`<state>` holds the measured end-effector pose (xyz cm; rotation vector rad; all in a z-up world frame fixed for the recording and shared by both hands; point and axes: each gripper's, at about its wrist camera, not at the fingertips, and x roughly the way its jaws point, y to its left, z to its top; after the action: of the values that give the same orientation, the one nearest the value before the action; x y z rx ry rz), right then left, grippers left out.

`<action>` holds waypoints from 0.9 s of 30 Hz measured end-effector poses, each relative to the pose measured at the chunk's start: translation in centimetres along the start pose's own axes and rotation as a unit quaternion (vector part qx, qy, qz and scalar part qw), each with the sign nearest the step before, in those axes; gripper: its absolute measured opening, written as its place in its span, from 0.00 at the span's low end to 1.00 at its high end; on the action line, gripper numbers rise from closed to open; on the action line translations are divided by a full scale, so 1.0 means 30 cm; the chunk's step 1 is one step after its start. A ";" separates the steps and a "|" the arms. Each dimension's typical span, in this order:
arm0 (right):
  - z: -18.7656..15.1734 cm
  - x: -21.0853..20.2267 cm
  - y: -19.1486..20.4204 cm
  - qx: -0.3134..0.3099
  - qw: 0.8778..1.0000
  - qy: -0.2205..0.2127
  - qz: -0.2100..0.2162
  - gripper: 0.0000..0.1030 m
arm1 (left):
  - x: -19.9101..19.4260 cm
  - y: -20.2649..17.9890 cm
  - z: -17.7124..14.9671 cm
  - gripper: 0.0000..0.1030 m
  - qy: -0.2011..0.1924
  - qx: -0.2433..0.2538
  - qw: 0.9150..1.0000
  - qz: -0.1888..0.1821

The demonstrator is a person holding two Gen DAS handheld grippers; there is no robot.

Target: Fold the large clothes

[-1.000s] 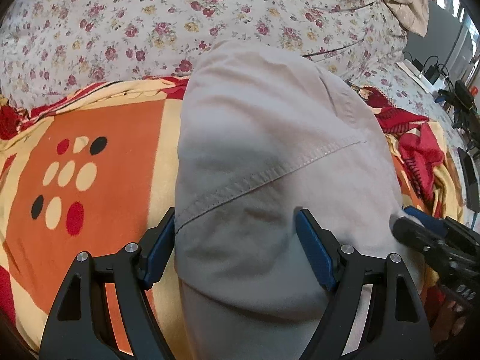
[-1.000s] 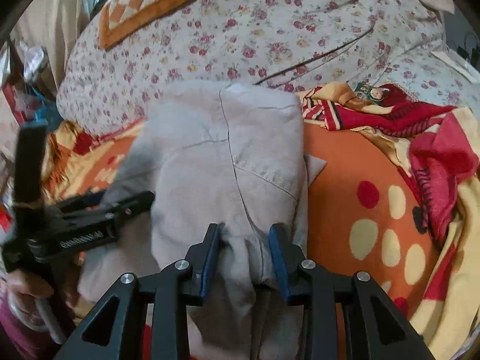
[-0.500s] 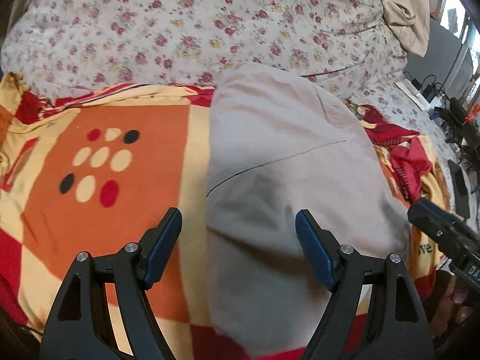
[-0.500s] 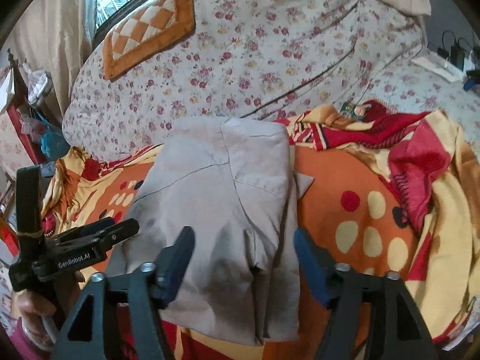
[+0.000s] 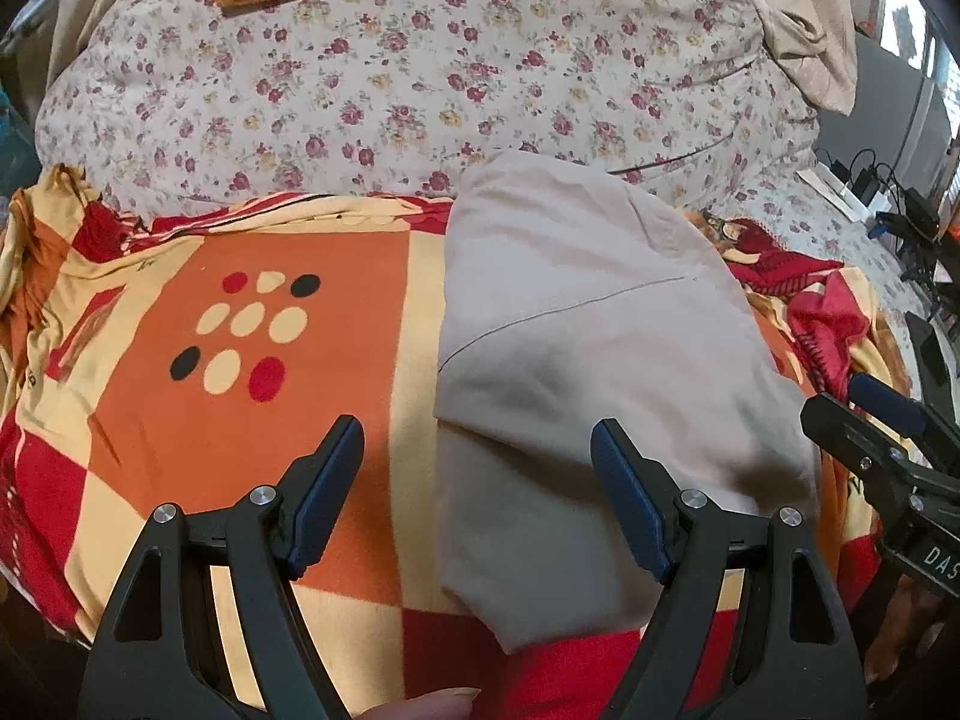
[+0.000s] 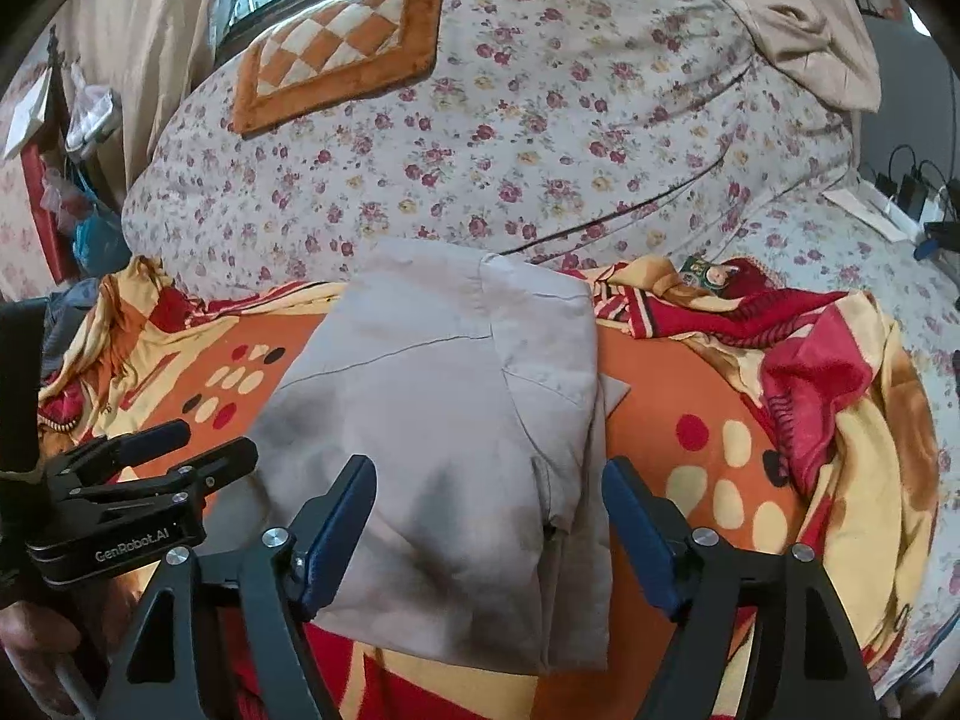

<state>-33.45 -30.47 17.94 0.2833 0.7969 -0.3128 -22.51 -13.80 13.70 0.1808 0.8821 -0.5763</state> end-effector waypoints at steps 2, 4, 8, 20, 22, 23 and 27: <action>-0.002 -0.004 0.002 0.002 1.000 -0.002 0.000 0.78 | -0.003 0.003 -0.004 0.77 -0.002 -0.003 1.000 0.001; -0.005 -0.007 -0.001 0.005 1.000 -0.003 -0.002 0.78 | -0.005 0.000 -0.006 0.77 -0.003 -0.003 1.000 0.003; -0.008 -0.001 -0.005 0.008 1.000 0.002 -0.002 0.79 | -0.009 -0.009 -0.011 0.77 -0.008 0.002 1.000 0.007; -0.014 0.021 0.000 0.009 1.000 0.010 -0.001 0.79 | -0.004 -0.001 -0.014 0.77 -0.014 0.006 1.000 0.016; -0.012 0.021 0.001 0.009 1.000 0.013 -0.002 0.79 | -0.004 -0.002 -0.012 0.77 -0.015 0.007 1.000 0.019; -0.011 0.021 0.001 0.010 1.000 0.011 -0.003 0.79 | -0.004 -0.003 -0.009 0.77 -0.015 0.008 1.000 0.020; -0.011 0.032 0.002 0.012 1.000 0.013 -0.003 0.79 | -0.009 -0.010 -0.007 0.77 -0.018 0.009 1.000 0.022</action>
<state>-33.01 -30.46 17.03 0.3078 0.8198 -0.3252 -22.95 -13.86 13.80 0.2057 0.8365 -0.5462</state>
